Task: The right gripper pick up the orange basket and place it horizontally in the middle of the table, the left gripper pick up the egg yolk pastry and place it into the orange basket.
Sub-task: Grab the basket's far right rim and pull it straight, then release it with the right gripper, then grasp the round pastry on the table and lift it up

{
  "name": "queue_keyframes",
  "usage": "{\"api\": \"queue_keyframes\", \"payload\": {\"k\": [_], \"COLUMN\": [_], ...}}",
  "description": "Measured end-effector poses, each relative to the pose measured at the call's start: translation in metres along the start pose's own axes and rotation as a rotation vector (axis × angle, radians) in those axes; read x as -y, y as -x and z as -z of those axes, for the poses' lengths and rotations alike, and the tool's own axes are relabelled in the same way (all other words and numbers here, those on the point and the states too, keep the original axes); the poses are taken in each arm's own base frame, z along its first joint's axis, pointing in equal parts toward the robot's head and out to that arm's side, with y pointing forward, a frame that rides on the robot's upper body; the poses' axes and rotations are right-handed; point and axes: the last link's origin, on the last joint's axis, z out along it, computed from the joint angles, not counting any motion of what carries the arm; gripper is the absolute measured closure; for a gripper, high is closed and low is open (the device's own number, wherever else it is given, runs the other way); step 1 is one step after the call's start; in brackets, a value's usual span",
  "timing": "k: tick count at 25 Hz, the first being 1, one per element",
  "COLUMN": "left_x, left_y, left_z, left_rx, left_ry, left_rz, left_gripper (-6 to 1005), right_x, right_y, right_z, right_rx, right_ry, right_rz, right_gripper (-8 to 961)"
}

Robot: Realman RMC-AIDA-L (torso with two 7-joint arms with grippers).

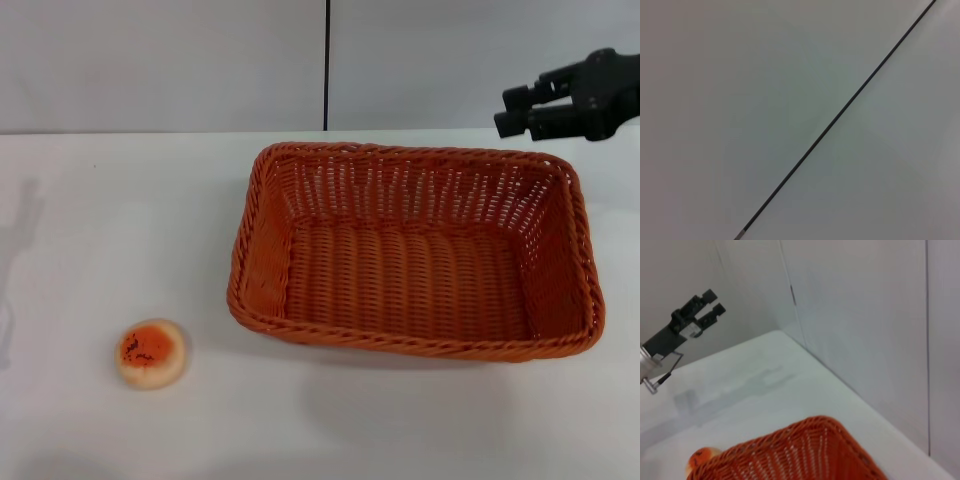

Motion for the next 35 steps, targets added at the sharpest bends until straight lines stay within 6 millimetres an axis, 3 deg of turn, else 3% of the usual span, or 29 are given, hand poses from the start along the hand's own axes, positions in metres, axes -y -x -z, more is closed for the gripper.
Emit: {"api": "queue_keyframes", "payload": {"k": [4, 9, 10, 14, 15, 18, 20, 21, 25, 26, 30, 35], "left_x": [0.0, -0.001, -0.001, -0.004, -0.006, -0.01, -0.014, -0.014, -0.028, -0.03, -0.031, -0.026], "left_y": [0.0, -0.002, -0.004, -0.006, -0.007, -0.008, -0.009, -0.009, -0.019, -0.022, -0.024, -0.015], "left_z": [-0.001, -0.002, -0.005, -0.013, -0.018, -0.024, -0.027, -0.027, -0.018, -0.014, 0.003, 0.019], "left_rx": [0.0, 0.029, 0.058, 0.152, 0.209, 0.276, 0.328, 0.328, 0.419, 0.436, 0.549, 0.671], "left_ry": [0.002, 0.039, 0.074, 0.172, 0.226, 0.294, 0.356, 0.356, 0.561, 0.593, 0.689, 0.72], "left_rz": [0.0, -0.015, -0.028, -0.048, -0.054, -0.078, -0.11, -0.11, -0.194, -0.208, -0.246, -0.27], "left_gripper": [248, 251, 252, 254, 254, 256, 257, 258, 260, 260, 263, 265], "right_x": [0.002, 0.006, 0.004, -0.002, -0.008, -0.012, -0.019, -0.019, -0.027, -0.027, -0.03, -0.029], "right_y": [0.0, -0.014, -0.027, -0.045, -0.06, -0.074, -0.101, -0.101, -0.145, -0.145, -0.176, -0.188], "right_z": [0.001, 0.021, 0.037, 0.056, 0.071, 0.084, 0.1, 0.1, 0.113, 0.113, 0.12, 0.12], "right_rx": [0.051, 0.28, 0.422, 0.604, 0.748, 0.864, 0.998, 0.998, 1.093, 1.093, 1.11, 1.121], "right_ry": [-0.025, -0.129, -0.195, -0.283, -0.353, -0.425, -0.571, -0.571, -0.798, -0.798, -0.969, -1.042], "right_rz": [0.004, -0.034, -0.047, -0.056, -0.078, -0.098, -0.105, -0.105, -0.152, -0.152, -0.232, -0.302], "right_gripper": [562, 562, 562, 562, 563, 563, 563, 563, 563, 563, 563, 563]}}
